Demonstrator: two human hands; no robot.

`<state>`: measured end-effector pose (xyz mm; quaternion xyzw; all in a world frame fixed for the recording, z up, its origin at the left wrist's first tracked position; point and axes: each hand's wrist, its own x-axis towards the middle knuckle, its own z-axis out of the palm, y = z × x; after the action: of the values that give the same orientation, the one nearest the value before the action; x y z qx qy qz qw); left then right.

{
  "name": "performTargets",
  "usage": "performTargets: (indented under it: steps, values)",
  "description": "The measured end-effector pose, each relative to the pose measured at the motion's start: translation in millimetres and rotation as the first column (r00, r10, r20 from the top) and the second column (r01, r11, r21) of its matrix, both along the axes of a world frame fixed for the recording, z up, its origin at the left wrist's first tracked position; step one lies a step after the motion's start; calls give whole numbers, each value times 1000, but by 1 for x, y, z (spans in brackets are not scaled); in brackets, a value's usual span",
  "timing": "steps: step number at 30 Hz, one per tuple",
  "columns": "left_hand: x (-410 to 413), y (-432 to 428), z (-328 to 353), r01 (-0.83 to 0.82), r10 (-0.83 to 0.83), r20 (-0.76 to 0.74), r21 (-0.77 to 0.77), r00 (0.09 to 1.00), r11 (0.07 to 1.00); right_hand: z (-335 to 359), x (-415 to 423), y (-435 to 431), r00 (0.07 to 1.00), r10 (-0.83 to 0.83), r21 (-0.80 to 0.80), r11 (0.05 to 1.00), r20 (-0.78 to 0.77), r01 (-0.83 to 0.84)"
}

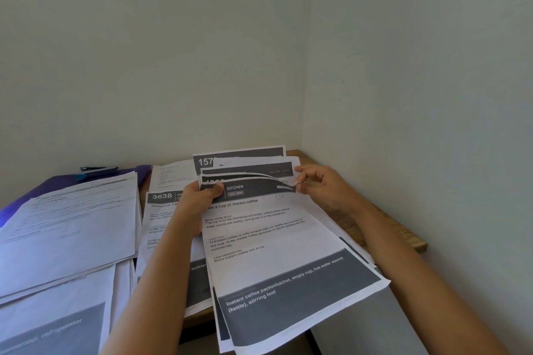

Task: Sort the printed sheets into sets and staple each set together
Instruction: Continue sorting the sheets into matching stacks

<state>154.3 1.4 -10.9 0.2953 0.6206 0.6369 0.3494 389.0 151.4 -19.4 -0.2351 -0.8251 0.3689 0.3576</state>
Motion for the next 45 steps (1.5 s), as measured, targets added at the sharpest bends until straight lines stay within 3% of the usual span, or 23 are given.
performTargets:
  steps: [10,21,27,30,33,37,41,45]
  values:
    - [3,-2,2,1,-1,0,1,1000,1000,-7,-7,10,1000,-16,-119,993,26,19]
    - [3,-3,3,0,0,-10,-12,1000,1000,0,-11,8,964,-156,-148,981,-217,126]
    - [2,-2,1,-3,3,-18,-14,1000,1000,-2,-11,6,986,-101,-35,995,-135,97]
    - [1,-1,1,-23,23,-5,-8,1000,1000,-1,-5,-1,991,52,-20,998,-124,-55]
    - [1,-1,1,-39,39,2,3,999,999,4,2,-10,979,203,71,977,9,-203]
    - [2,0,1,-40,40,0,15,999,999,6,3,-14,955,248,94,960,163,-265]
    - [1,1,1,-36,36,1,14,999,999,1,0,-8,980,201,33,979,2,-201]
    - [1,1,0,-24,24,3,14,1000,1000,0,-8,1,975,-83,-40,996,-207,76]
